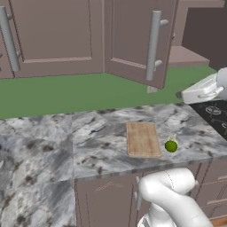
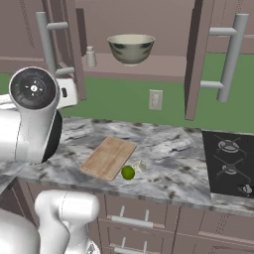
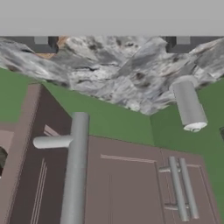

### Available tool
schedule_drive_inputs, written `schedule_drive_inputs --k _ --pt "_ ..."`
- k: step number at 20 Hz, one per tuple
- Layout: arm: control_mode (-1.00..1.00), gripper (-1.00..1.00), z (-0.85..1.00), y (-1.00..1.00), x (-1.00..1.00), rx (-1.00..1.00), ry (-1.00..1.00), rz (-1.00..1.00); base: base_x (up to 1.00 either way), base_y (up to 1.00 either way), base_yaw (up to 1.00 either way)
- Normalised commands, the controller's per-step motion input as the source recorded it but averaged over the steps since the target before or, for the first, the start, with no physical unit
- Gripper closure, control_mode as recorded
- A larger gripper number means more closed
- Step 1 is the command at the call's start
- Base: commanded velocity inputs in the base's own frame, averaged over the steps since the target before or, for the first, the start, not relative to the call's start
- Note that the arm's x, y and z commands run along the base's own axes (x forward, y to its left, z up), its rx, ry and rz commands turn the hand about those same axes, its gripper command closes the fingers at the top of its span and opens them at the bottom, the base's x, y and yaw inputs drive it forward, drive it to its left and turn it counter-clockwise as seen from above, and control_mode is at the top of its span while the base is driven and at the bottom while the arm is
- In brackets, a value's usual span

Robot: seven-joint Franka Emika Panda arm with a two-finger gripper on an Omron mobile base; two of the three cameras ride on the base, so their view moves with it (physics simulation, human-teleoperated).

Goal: Open the cabinet. Place the bowl and condiment on the counter. Then place the lime and garlic on the cutting board.

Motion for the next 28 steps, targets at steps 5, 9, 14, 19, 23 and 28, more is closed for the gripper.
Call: schedule_drive_inputs --k 5,9,14,19,23,28 --pt "-1.00 -1.00 -0.06 -0.51 0.40 0.10 0.00 0.03 0.00 0.00 0.00" --pt "-1.00 -1.00 0.12 -0.43 0.73 0.16 -0.03 -0.12 0.00 0.00 0.00" --pt "-1.00 -1.00 0.40 -0.42 0.93 0.28 0.02 -0.14 0.00 0.00 0.00" --pt "-1.00 -1.00 0.36 -0.41 0.52 0.35 0.15 -0.12 0.00 0.00 0.00" --pt "-1.00 -1.00 -0.08 -0.15 0.67 0.26 0.25 -0.07 0.00 0.00 0.00" --pt "-1.00 -1.00 -0.15 0.00 0.87 0.09 0.29 0.00 0.00 0.00 0.00"
